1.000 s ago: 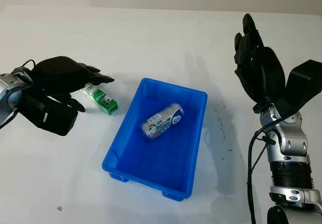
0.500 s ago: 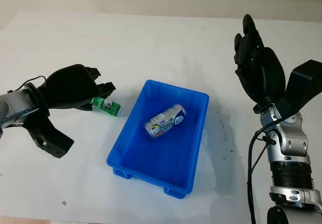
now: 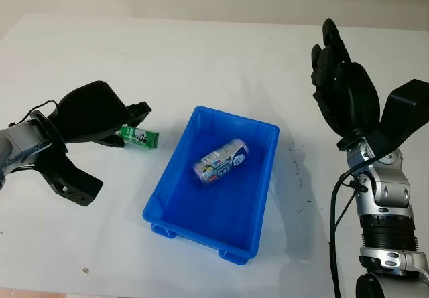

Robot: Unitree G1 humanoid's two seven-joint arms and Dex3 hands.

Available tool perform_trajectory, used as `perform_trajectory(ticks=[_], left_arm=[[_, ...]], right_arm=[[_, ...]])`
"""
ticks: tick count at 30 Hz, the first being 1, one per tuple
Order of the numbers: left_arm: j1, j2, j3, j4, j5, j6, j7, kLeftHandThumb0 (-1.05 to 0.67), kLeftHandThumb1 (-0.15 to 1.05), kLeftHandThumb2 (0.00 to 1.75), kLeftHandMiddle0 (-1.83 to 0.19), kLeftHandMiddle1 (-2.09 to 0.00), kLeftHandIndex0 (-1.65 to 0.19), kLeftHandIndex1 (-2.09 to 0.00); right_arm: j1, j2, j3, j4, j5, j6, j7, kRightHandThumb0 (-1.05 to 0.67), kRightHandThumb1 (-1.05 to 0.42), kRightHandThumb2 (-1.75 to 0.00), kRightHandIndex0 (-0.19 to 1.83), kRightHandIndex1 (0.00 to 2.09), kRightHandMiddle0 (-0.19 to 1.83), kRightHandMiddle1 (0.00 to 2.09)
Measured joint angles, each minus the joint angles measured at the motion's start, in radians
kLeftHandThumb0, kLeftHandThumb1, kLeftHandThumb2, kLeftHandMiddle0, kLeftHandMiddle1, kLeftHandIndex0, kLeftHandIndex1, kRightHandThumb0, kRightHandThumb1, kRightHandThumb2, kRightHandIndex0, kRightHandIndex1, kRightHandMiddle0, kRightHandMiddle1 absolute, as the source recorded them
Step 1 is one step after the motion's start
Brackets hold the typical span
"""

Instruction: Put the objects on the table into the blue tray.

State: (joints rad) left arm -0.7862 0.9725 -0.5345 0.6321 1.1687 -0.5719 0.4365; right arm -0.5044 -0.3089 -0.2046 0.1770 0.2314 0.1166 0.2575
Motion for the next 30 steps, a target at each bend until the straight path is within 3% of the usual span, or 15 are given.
perform_trajectory(ticks=[2,6,11,15,17,20,22,27,30], left_arm=[[0.002,-0.019,0.035,-0.015,-0.051,0.016,-0.001,-0.5,1.05,0.17,-1.0,-2.09,-0.47,-2.09],[0.001,-0.046,0.169,-0.099,-0.264,0.029,-0.073,-0.47,1.05,0.21,-0.96,-2.09,-0.58,-2.09],[0.022,-0.1,0.341,-0.365,-0.544,0.086,-0.253,-0.45,1.05,0.21,-0.9,-2.09,-0.53,-2.09],[0.091,-0.183,0.415,-0.613,-0.707,0.17,-0.397,-0.46,1.05,0.24,-0.94,-2.09,-0.48,-2.05],[0.116,-0.211,0.432,-0.703,-0.737,0.186,-0.439,-0.45,1.05,0.21,-0.94,-2.09,-0.47,-2.04],[0.134,-0.243,0.436,-0.807,-0.769,0.195,-0.518,-0.43,1.04,0.13,-1.06,-2.09,-0.64,-2.07],[0.141,-0.261,0.432,-0.861,-0.801,0.197,-0.582,-0.43,1.05,0.11,-1.1,-2.09,-0.66,-2.09],[0.189,-0.305,0.398,-0.922,-0.848,0.212,-0.718,-0.52,1.04,0.1,-1.03,-2.09,-0.67,-1.96],[0.214,-0.336,0.366,-0.918,-0.834,0.205,-0.762,-0.55,1.05,0.12,-1.02,-2.09,-0.81,-2.07]], right_arm=[[0.0,0.0,-0.001,0.0,0.0,0.0,-0.001,-0.71,-1.05,-0.69,-0.19,0.0,-0.19,0.0],[-0.001,0.0,-0.002,0.0,0.0,0.0,-0.004,-0.72,-1.05,-0.69,-0.19,0.0,-0.19,0.0],[-0.002,0.001,-0.005,0.0,0.004,0.004,0.0,-0.72,-1.05,-0.68,-0.19,0.0,-0.19,0.0],[-0.003,0.001,-0.006,0.0,0.006,0.005,0.004,-0.73,-1.05,-0.67,-0.19,0.0,-0.19,0.0],[-0.003,0.001,-0.006,0.0,0.007,0.005,0.004,-0.73,-1.05,-0.67,-0.19,0.0,-0.19,0.0],[-0.003,0.001,-0.005,0.0,0.006,0.006,0.005,-0.73,-1.05,-0.67,-0.19,0.0,-0.19,0.0],[-0.003,0.001,-0.004,0.0,0.007,0.006,0.007,-0.73,-1.05,-0.67,-0.19,0.0,-0.19,0.0],[-0.003,0.001,-0.002,0.0,0.002,0.01,0.003,-0.71,-1.05,-0.7,-0.19,0.0,-0.19,0.0],[-0.003,0.001,0.004,0.0,-0.011,0.009,-0.001,-0.71,-1.05,-0.69,-0.19,0.0,-0.19,0.0]])
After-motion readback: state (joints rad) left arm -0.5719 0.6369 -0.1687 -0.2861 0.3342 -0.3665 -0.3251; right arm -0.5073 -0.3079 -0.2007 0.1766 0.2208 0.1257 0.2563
